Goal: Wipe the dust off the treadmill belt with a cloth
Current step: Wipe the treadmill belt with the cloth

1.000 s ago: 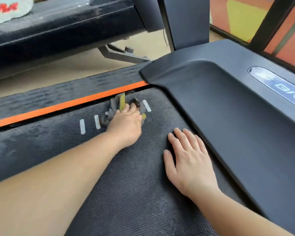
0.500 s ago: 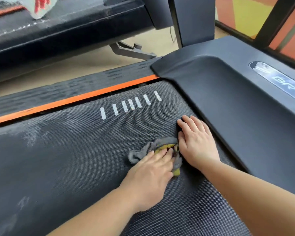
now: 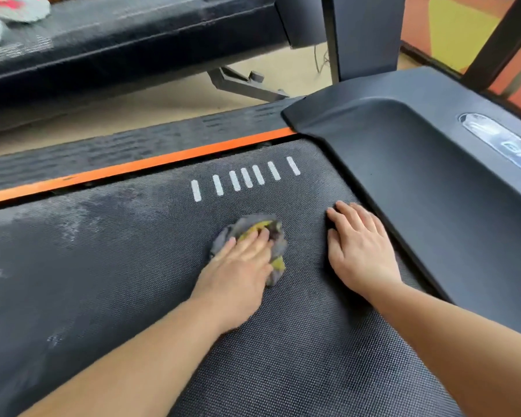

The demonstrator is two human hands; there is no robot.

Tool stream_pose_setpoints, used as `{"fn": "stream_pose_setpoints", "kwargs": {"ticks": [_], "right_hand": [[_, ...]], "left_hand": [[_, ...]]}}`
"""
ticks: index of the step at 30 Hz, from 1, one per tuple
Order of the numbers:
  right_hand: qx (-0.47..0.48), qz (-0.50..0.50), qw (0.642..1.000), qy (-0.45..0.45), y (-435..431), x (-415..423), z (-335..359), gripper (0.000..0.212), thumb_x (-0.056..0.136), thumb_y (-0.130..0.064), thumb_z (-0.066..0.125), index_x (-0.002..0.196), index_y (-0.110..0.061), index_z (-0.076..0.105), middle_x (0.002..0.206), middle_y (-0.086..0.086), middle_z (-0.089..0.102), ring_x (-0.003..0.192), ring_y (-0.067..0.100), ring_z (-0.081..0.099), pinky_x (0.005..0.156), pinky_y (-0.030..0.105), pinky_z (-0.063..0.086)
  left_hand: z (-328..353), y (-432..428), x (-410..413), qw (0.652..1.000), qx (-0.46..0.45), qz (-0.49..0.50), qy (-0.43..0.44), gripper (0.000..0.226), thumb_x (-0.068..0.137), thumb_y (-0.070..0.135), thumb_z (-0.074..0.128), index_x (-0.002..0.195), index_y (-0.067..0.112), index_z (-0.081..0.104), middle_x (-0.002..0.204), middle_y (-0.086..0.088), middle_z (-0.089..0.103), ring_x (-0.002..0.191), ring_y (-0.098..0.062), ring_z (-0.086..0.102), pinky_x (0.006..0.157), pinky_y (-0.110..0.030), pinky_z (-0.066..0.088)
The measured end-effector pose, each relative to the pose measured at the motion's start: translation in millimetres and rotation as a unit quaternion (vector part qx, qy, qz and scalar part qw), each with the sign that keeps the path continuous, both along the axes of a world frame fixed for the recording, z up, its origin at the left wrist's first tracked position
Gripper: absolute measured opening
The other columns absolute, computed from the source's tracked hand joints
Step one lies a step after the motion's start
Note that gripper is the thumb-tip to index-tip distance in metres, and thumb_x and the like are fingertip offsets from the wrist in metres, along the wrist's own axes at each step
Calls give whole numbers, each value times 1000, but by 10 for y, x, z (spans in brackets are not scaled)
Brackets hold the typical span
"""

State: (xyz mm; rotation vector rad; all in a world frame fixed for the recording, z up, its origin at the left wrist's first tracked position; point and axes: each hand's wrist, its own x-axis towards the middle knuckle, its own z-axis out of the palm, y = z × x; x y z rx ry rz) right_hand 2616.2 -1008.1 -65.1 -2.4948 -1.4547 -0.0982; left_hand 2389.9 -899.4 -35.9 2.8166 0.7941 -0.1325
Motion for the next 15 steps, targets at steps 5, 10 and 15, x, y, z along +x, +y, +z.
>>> {"fn": "stream_pose_setpoints", "kwargs": {"ticks": [5, 10, 15], "right_hand": [[-7, -2, 1000, -6, -10, 26, -19, 54, 100, -40, 34, 147, -20, 54, 157, 1, 48, 148, 26, 34, 125, 46, 23], [-13, 8, 997, 78, -15, 74, 75, 66, 98, -51, 22, 152, -24, 49, 163, -5, 40, 154, 20, 27, 128, 40, 15], [56, 70, 992, 92, -362, -24, 262, 59, 103, -42, 29, 146, -11, 54, 152, 7, 51, 144, 28, 43, 123, 47, 30]], "left_hand": [[-46, -814, 385, 999, 4, -7, -52, 59, 97, 35, 22, 147, 12, 43, 159, -5, 36, 150, -25, 23, 120, -49, 25], [-20, -592, 20, 991, 12, -134, -25, 57, 101, 40, 21, 151, 18, 39, 163, 5, 28, 152, -10, 16, 124, -37, 12], [9, -648, 80, 994, -5, 109, 0, 73, 93, 44, -2, 157, 19, 22, 167, 5, 11, 154, -18, -1, 125, -44, 4]]}}
